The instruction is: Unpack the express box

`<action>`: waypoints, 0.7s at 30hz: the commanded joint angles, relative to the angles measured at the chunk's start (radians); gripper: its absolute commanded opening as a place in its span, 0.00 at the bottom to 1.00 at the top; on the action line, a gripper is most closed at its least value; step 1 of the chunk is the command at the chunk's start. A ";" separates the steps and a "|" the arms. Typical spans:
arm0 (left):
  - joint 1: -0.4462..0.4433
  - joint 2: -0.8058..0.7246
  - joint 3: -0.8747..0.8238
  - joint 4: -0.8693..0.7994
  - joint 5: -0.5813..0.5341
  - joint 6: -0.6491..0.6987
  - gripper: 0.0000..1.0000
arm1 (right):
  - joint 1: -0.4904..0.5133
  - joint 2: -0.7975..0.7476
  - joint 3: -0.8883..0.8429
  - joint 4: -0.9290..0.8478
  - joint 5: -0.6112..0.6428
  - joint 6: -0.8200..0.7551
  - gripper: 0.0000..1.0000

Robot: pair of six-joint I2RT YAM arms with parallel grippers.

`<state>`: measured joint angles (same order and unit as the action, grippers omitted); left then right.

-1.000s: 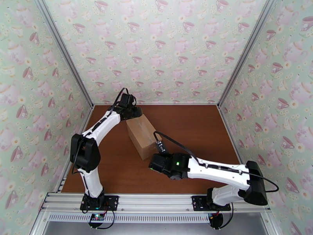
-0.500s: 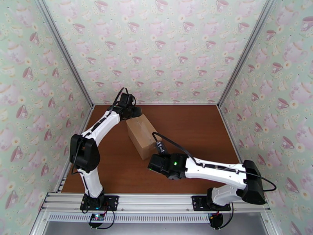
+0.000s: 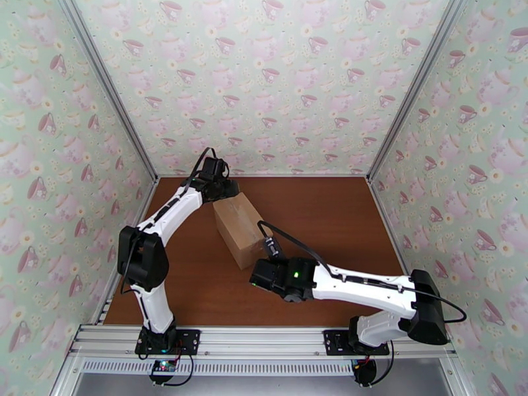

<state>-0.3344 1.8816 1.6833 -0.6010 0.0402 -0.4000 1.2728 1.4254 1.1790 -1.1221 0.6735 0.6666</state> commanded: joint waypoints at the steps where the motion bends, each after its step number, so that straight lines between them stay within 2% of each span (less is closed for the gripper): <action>1: 0.004 -0.041 -0.020 0.004 0.001 0.009 0.48 | -0.007 -0.004 0.017 -0.012 0.010 0.026 0.00; 21: 0.004 -0.032 -0.012 0.006 0.003 0.007 0.47 | 0.001 -0.033 -0.018 -0.007 -0.013 0.018 0.00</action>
<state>-0.3344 1.8812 1.6798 -0.6010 0.0406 -0.4000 1.2694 1.3926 1.1694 -1.1297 0.6659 0.6842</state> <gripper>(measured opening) 0.475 0.387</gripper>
